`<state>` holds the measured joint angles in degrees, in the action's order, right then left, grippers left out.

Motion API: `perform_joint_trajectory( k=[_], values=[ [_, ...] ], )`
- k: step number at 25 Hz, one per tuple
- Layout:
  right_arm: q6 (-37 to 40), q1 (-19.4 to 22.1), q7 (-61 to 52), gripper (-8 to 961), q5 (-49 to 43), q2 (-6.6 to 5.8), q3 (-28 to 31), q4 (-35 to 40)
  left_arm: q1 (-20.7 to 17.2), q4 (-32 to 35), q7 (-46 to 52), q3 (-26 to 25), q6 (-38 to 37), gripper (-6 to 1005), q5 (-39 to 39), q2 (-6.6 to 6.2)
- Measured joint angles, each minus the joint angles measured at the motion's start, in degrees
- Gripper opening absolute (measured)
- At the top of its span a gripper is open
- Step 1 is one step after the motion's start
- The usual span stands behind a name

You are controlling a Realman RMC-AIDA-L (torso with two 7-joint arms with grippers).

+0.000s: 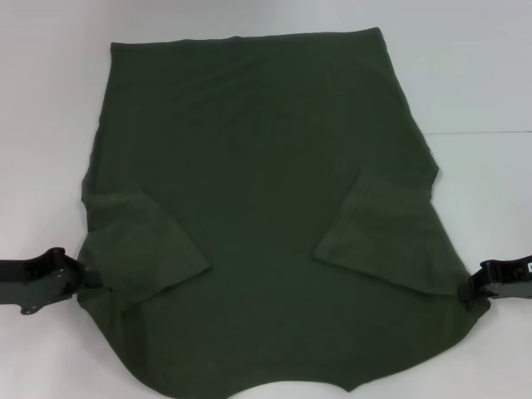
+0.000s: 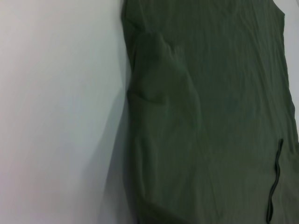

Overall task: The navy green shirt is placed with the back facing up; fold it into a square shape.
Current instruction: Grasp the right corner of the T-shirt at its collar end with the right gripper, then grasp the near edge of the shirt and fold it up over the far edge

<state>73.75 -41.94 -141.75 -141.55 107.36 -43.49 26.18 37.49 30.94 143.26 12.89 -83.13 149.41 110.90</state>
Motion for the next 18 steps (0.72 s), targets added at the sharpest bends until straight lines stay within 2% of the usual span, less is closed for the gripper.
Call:
perform_joint_trajectory(
  k=[5,18],
  values=[
    [0.2,0.0,0.0,19,-0.1,-0.02,-0.1,0.3,0.0,0.0,-0.4,0.0,0.0,5,0.0,-0.01],
    [-0.2,0.5,0.5,17,-0.1,0.16,0.0,2.4,-0.2,0.0,-3.6,0.0,0.4,5,0.0,0.1]
  ],
)
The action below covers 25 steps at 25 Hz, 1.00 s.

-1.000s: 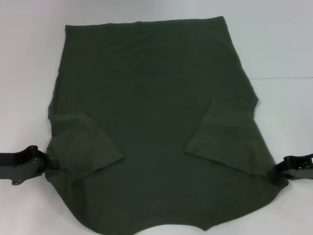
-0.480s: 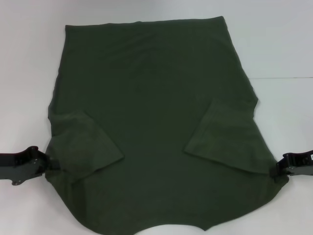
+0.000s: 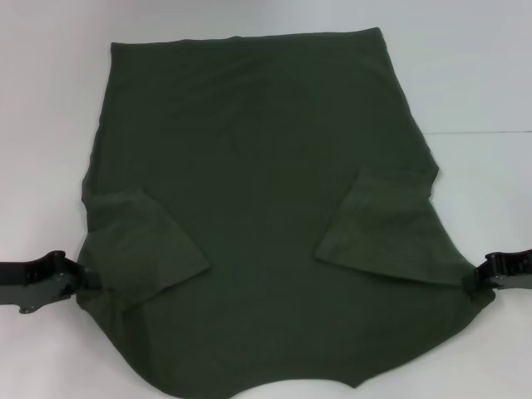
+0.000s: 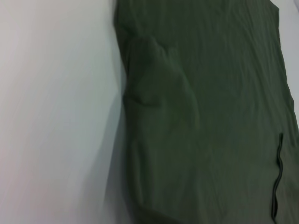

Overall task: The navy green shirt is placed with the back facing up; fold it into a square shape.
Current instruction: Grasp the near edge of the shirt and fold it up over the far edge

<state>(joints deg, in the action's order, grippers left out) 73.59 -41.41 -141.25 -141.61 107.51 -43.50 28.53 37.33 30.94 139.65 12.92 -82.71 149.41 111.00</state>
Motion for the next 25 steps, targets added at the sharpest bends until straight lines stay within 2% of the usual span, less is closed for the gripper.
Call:
perform_joint_trajectory(
  k=[9,17,22,25],
  values=[
    [0.4,0.0,0.8,19,0.3,0.04,0.4,2.4,0.5,0.1,-3.8,1.0,1.1,4,0.0,0.07],
    [4.5,0.0,2.1,19,0.4,0.02,0.7,5.5,0.6,0.6,-5.8,2.1,0.8,5,0.0,-0.36],
    [8.8,0.3,4.3,19,0.5,-0.43,2.3,7.1,0.3,2.4,-7.6,1.8,-3.1,5,0.0,-0.6],
    [12.0,0.9,5.9,19,0.5,-0.67,3.9,8.7,0.2,3.1,-9.1,1.6,-6.9,5,0.0,-1.17]
  ],
)
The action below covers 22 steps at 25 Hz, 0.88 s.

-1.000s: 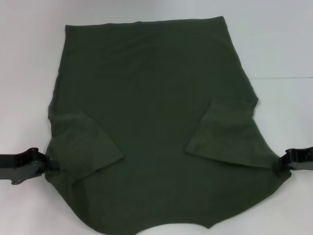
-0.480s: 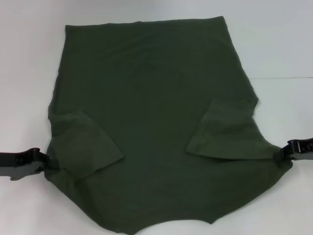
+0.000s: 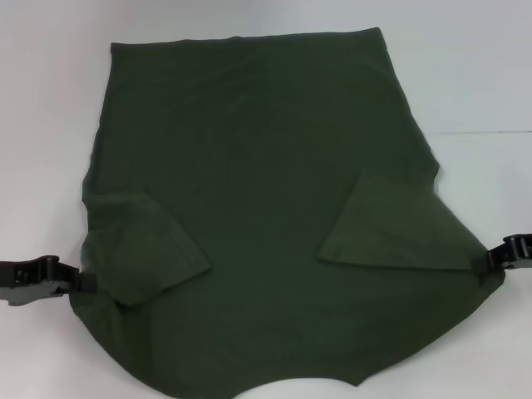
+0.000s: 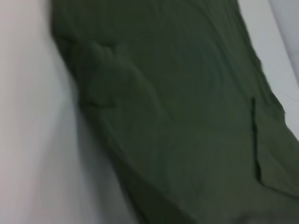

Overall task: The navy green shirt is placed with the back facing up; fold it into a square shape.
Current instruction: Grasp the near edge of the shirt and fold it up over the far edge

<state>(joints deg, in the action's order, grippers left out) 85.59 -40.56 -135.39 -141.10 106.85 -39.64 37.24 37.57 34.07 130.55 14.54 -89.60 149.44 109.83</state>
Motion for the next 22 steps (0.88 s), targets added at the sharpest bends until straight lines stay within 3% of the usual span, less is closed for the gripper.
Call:
perform_joint_trajectory(
  k=[11,16,22],
  values=[
    [11.0,3.1,6.3,18,0.1,-0.91,4.7,2.3,-1.5,3.3,-3.6,-1.1,-10.2,4,0.2,-1.25],
    [14.2,5.6,8.6,18,0.1,-1.4,5.1,3.5,-3.3,5.8,-6.4,-1.0,-18.4,4,0.5,-1.98],
    [17.3,7.6,11.5,17,-0.1,-1.69,5.3,3.5,-4.5,7.4,-6.9,-0.6,-22.5,5,2.0,-2.05]
  ],
)
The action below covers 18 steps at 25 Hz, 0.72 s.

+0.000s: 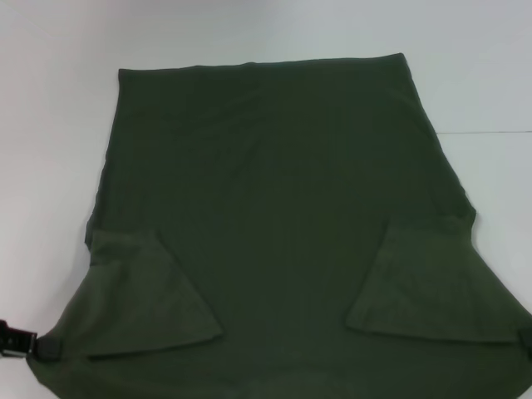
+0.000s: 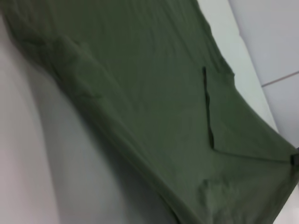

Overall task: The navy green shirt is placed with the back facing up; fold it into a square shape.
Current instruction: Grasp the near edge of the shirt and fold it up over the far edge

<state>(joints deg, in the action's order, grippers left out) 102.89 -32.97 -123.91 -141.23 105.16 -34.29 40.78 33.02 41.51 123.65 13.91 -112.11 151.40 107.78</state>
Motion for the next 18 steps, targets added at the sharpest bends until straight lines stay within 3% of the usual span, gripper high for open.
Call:
perform_joint_trajectory(
  k=[4,8,11,18],
  values=[
    [0.8,-0.2,1.1,17,0.3,-0.01,3.0,0.0,0.4,-0.1,0.4,-0.8,0.0,4,-0.3,-0.1],
    [0.3,-1.6,1.0,17,0.7,-0.16,10.1,0.0,2.3,-1.6,3.2,-3.0,2.7,4,-4.5,-0.79],
    [-1.0,-2.6,0.7,17,4.0,-0.43,14.7,0.0,4.1,-2.8,5.7,-3.7,6.4,4,-9.0,-1.05],
    [-6.5,-2.6,0.6,26,13.1,-0.8,16.3,-0.4,7.5,-7.3,5.7,-3.3,20.3,4,-18.1,-0.74]
  ],
)
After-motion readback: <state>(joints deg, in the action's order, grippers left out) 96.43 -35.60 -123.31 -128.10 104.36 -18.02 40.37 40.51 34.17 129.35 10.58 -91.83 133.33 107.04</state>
